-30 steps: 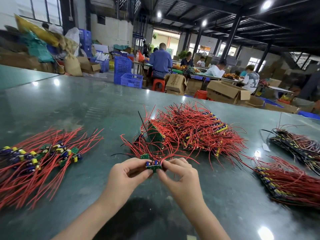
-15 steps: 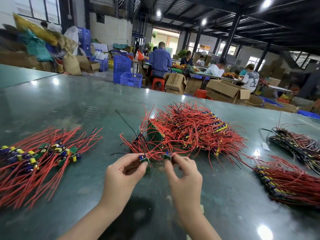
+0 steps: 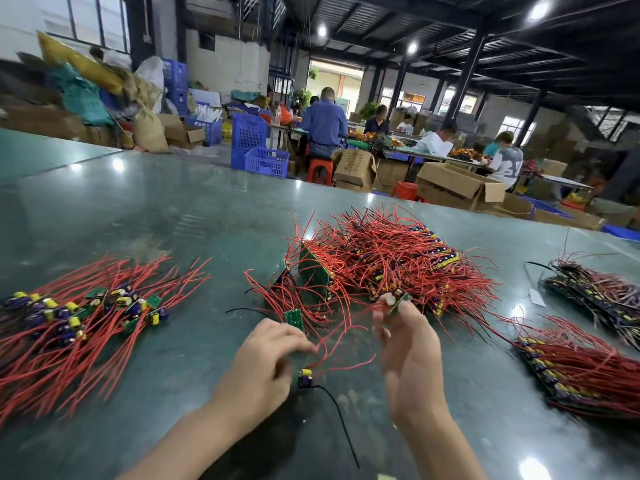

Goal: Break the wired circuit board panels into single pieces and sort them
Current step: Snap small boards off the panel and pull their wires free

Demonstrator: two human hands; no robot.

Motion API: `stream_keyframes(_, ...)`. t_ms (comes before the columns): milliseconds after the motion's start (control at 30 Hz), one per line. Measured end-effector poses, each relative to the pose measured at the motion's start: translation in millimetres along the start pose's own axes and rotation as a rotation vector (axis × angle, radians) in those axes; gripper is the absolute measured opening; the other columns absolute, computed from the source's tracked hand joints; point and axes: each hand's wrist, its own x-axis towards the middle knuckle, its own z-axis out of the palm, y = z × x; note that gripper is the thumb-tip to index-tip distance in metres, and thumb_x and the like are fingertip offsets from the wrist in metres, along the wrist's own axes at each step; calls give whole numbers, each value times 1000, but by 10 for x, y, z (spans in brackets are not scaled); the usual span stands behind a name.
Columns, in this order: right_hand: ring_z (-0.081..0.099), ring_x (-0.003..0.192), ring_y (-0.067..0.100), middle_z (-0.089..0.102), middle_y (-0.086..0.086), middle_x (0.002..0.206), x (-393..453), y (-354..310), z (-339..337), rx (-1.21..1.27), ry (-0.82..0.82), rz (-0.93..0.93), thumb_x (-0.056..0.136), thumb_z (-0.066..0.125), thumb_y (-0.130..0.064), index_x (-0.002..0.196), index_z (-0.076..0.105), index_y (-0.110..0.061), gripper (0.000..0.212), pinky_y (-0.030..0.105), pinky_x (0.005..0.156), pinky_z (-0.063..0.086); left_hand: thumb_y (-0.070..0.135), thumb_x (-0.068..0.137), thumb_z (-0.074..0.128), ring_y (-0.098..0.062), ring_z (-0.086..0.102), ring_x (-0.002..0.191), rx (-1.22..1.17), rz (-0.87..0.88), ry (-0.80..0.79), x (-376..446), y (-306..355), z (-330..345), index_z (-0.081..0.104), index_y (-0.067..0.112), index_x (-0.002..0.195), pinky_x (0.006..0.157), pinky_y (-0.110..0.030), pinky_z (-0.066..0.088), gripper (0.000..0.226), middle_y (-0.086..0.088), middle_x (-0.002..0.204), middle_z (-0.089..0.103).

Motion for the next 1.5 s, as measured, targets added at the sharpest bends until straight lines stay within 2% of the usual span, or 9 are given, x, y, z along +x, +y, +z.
stream_keyframes(167, 58, 74, 5, 67, -6, 73, -52, 53, 88, -289, -334, 56, 74, 47, -6, 71, 72, -22, 30, 21, 72, 42, 6, 80, 70, -23, 69, 72, -1217, -625, -69, 109, 249, -124, 70, 8, 91, 61, -27, 56, 11, -18, 91, 72)
stream_keyframes(300, 52, 103, 20, 63, -9, 92, -127, 98, 73, -527, -389, 30, 68, 50, -17, 82, 71, -23, 26, 27, 87, 43, 12, 68, 69, -26, 71, 72, -1356, -776, -18, 96, 308, -84, 62, 8, 99, 57, -29, 57, 31, -19, 94, 72)
stream_keyframes(433, 57, 90, 5, 60, -2, 92, -103, 25, 112, -480, -357, 64, 70, 43, -17, 80, 73, -13, 32, 12, 75, 44, 6, 59, 74, -17, 64, 60, -1096, -733, 132, 78, 276, -74, 70, 14, 66, 58, -24, 56, 11, -8, 70, 68)
stream_keyframes(600, 57, 72, 3, 62, -3, 77, -138, 99, 130, -826, -252, -226, 73, 80, -14, 68, 70, -14, 11, 15, 68, 42, -5, 70, 78, -5, 62, 62, -569, -393, 197, 35, 233, -75, 71, 24, 71, 62, -14, 49, 29, 0, 71, 70)
stream_keyframes(767, 65, 71, 3, 72, -4, 73, -62, 111, 19, -698, -32, -200, 79, 72, -2, 76, 74, -17, 16, 12, 68, 45, 29, 70, 73, -5, 63, 67, -607, -411, 196, 49, 255, -101, 66, 25, 73, 64, -13, 47, 8, 2, 75, 71)
stream_keyframes(1033, 62, 81, 3, 65, -15, 87, -88, 175, -8, -903, -281, -405, 84, 64, -2, 97, 71, -20, 23, 14, 76, 46, 22, 83, 53, -13, 47, 101, 24, -62, 602, 79, 244, -255, 55, 16, 86, 96, -23, 30, 8, 4, 103, 58)
stream_keyframes(1167, 60, 93, 4, 58, -22, 98, -144, 162, 16, -916, -432, -560, 87, 61, -7, 112, 65, -26, 31, 16, 83, 45, 31, 82, 54, -15, 58, 99, 133, -19, 264, 50, 267, -223, 65, 19, 111, 98, -28, 36, 34, 9, 104, 66)
stream_keyframes(1333, 59, 87, 3, 61, -12, 95, -163, 191, 54, -818, -384, -679, 82, 66, 1, 102, 68, -17, 27, 16, 78, 46, 26, 89, 55, 6, 58, 62, -275, -199, -68, 3, 320, -113, 60, 45, 99, 58, -9, 41, 22, 28, 74, 63)
stream_keyframes(1500, 63, 85, 8, 64, -12, 91, -200, 176, 92, -704, -317, -613, 84, 64, -1, 94, 67, -18, 20, 19, 76, 48, 50, 88, 48, -3, 57, 59, -261, -218, -260, 33, 279, -132, 57, 44, 97, 66, -30, 50, 14, 22, 69, 62)
